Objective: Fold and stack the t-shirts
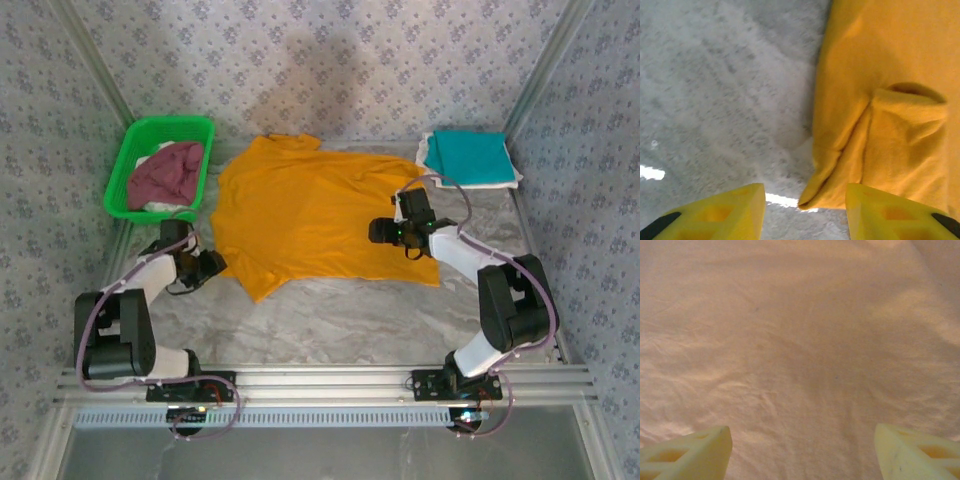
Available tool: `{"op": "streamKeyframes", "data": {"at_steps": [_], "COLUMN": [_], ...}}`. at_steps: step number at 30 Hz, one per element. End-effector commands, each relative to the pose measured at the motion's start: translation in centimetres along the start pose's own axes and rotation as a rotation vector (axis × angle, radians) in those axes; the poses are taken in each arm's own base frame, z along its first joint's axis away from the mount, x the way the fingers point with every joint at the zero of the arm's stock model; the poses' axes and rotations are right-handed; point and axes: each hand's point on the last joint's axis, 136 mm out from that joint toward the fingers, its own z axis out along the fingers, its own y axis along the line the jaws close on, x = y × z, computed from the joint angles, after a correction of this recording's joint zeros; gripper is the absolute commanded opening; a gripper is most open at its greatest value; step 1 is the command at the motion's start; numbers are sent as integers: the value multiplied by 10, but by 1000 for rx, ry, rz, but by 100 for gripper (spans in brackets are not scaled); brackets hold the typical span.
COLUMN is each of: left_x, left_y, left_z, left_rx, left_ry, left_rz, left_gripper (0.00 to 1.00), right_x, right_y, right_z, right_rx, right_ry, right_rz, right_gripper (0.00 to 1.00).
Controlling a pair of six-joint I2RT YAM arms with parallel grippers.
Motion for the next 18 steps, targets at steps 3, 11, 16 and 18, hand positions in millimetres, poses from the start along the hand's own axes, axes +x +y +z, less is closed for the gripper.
{"op": "streamKeyframes", "data": {"at_steps": [3, 11, 16, 18], "left_x": [-23, -8, -7, -7], "left_y": [-40, -37, -38, -40], "left_z": [-9, 5, 11, 15], "left_rx": [48, 14, 0, 7], "left_ry": [-47, -10, 4, 11], "left_rz": [99, 82, 96, 103], "left_gripper": [42, 37, 38, 38], "right_x": [-5, -6, -5, -6], "right_y": [2, 2, 2, 2], "right_z": [-2, -3, -1, -1], "right_rx": [18, 16, 17, 16], "right_ry": [-9, -15, -11, -13], "right_rz": [-13, -13, -17, -17], "right_gripper": [77, 77, 77, 77]}}
